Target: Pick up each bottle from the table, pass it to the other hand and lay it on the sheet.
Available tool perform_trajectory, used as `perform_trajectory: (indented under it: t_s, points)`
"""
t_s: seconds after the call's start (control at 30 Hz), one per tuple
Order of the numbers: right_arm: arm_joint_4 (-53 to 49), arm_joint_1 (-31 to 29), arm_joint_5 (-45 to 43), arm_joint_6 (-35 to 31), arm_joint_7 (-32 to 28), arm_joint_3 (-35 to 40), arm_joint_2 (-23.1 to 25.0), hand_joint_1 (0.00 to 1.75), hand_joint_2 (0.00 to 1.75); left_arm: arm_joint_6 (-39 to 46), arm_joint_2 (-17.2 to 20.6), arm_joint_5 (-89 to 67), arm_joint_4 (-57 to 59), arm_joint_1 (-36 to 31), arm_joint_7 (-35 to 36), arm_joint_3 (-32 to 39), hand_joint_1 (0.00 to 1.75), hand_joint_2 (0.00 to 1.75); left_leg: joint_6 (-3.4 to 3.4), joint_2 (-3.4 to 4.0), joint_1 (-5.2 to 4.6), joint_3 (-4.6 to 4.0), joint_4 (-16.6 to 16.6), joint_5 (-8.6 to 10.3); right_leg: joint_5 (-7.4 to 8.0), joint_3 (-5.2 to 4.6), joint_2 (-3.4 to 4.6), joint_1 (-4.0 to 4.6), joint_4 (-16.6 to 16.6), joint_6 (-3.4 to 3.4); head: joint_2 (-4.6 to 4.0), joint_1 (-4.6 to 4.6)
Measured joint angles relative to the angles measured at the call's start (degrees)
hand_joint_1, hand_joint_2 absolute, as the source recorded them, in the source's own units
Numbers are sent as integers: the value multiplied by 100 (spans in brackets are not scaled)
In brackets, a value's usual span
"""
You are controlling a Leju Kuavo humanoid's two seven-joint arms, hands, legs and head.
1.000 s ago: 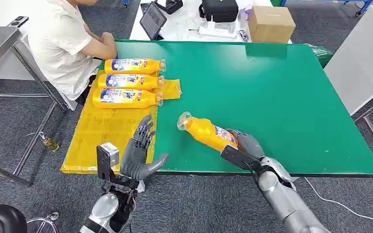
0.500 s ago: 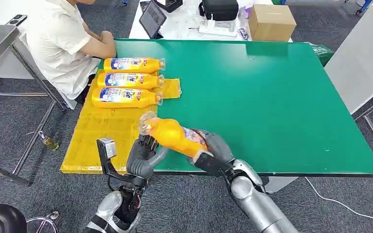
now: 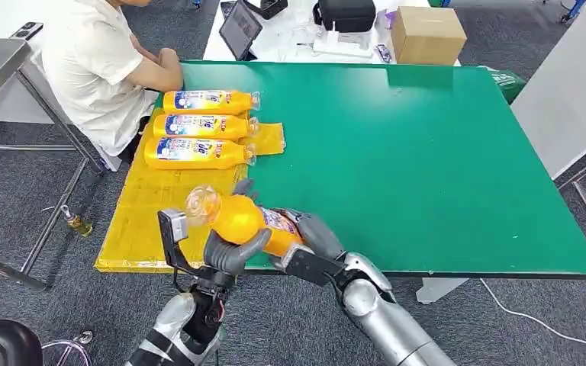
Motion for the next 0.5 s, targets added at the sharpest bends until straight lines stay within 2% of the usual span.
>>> perform_trajectory:
  t_s: [0.03,0.3,0.33,0.37,0.4,0.43,0.5]
  points:
    - [-6,0,-15,2,2,33,22,173,175,-22,-7,28,7,-8,-37,-9,0,175,0,0,0,0,0,0,0,0,0,0,0,0,0,0]
    - [57,-88,-199,109,129,207,33,175,175,-267,87,-360,-70,-11,-295,-157,0,175,0,0,0,-2,0,0,0,-3,0,0,1,0,0,-2]
    - [61,-98,-194,127,127,210,30,161,175,-278,112,-462,-70,-10,-304,-190,166,175,0,-1,0,-3,0,0,0,-4,-1,0,1,0,0,0]
    - [63,-105,-194,153,120,223,26,145,175,-273,122,-536,-70,-18,-306,-212,175,175,0,-1,0,-4,0,0,0,-4,-1,0,1,0,0,0]
    - [61,-117,-188,177,118,240,22,33,175,-260,131,-566,-68,-23,-295,-223,175,175,0,-1,0,-4,0,0,0,-4,0,0,0,0,0,0]
    - [61,-129,-181,201,118,253,22,0,175,-245,131,-568,-55,-31,-284,-223,175,175,0,0,0,-4,0,0,0,-5,0,0,0,0,0,-2]
    - [61,-151,-181,253,138,293,22,0,175,-247,131,-544,-11,-66,-301,-219,175,175,0,0,0,-5,0,0,0,-5,0,0,0,0,0,-2]
